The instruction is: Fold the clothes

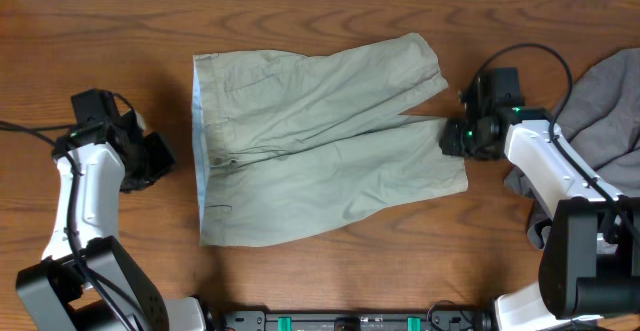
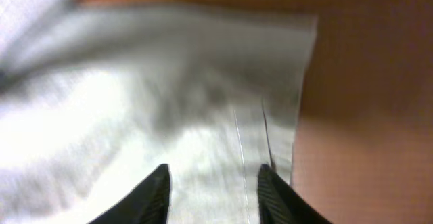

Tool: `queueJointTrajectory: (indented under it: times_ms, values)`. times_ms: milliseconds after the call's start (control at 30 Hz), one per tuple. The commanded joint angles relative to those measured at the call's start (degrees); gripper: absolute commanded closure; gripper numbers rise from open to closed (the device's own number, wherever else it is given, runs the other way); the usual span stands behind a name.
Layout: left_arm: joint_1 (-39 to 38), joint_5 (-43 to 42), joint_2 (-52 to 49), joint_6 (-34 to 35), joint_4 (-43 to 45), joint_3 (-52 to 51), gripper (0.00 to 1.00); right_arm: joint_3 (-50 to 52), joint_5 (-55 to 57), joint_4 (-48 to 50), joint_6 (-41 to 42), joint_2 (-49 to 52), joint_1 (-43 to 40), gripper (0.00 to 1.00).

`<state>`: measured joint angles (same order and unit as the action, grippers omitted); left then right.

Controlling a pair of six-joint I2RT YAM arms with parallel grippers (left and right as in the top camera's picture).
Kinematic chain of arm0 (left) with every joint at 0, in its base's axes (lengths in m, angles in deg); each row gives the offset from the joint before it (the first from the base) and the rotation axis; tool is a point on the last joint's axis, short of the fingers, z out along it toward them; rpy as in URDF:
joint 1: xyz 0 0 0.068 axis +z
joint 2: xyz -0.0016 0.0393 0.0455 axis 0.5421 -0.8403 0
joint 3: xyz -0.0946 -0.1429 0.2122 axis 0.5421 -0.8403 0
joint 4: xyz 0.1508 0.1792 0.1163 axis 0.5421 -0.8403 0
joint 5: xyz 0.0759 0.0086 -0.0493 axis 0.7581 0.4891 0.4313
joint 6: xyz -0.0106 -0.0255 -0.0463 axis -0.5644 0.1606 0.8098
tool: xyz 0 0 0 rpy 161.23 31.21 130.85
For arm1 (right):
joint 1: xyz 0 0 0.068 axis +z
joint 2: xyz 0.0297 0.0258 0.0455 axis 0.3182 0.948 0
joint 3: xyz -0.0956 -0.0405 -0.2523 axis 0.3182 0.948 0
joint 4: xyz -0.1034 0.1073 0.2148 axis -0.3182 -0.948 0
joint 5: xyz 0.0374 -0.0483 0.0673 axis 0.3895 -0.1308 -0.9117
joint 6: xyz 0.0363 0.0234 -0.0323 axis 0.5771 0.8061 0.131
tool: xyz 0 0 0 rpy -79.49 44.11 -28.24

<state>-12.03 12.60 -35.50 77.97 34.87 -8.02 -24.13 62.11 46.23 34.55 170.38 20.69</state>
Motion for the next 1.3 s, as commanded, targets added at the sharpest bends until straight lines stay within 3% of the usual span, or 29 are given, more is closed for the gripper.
queueJointTrajectory:
  times_ms: [0, 167, 267, 467, 567, 633, 667, 733, 900, 1000, 1067, 1167, 1267]
  values:
    - [-1.8, -1.4, -0.7, -1.5, 0.0, 0.2, 0.75, 0.2, -0.4, -3.3, -0.6, -0.1, -0.7, 0.64]
    - [-5.0, -1.4, -1.3, -3.7, 0.1, 0.0, 0.74, 3.5, -3.1, -2.3, -0.6, 0.0, -0.2, 0.8]
    - [-6.8, -1.4, -2.1, -4.7, 0.1, -0.2, 0.73, 5.3, -8.8, 0.2, -0.8, 0.0, -0.1, 0.97]
    - [-8.0, -1.4, -6.3, -4.9, 0.5, -0.2, 0.74, 5.2, -23.6, 12.1, -1.9, 0.0, 0.0, 0.99]
    - [-8.0, -1.4, -8.2, -4.9, 0.5, -0.2, 0.74, 4.1, -20.6, 11.9, -1.0, 0.0, -0.6, 0.99]
    - [-8.0, -1.9, -9.2, -4.9, 0.5, -0.2, 0.74, 3.3, -15.6, 9.2, -1.8, 0.0, -1.7, 0.88]
    - [-8.0, -2.3, -9.8, -4.9, 0.5, -0.2, 0.74, 2.7, -13.5, 7.4, -2.4, 0.0, -2.6, 0.75]
    - [-8.0, -3.0, -10.5, -4.9, 0.5, -0.2, 0.73, 1.7, -10.8, 2.6, -2.7, 0.0, -4.4, 0.62]
    - [-8.0, -3.4, -10.8, -4.9, 0.5, -0.2, 0.74, 2.1, -6.7, -8.7, -4.9, 0.0, -7.5, 0.58]
    - [-8.0, -3.4, -10.8, -5.0, 0.8, -0.2, 0.87, 3.2, -6.8, -10.7, -6.3, 0.0, -7.1, 0.57]
    - [-8.0, -3.4, -10.8, -5.0, 1.0, -0.2, 0.92, 4.4, -9.0, -10.2, -6.3, 0.0, -6.5, 0.67]
    - [-8.0, -3.4, -10.8, -4.9, 1.3, -0.2, 0.94, 5.9, -14.3, -8.1, -6.4, 0.0, -5.4, 0.97]
    - [-8.0, -3.4, -10.8, -4.9, 1.7, -0.2, 0.94, 5.4, -18.7, -5.2, -6.8, -0.3, -5.2, 0.99]
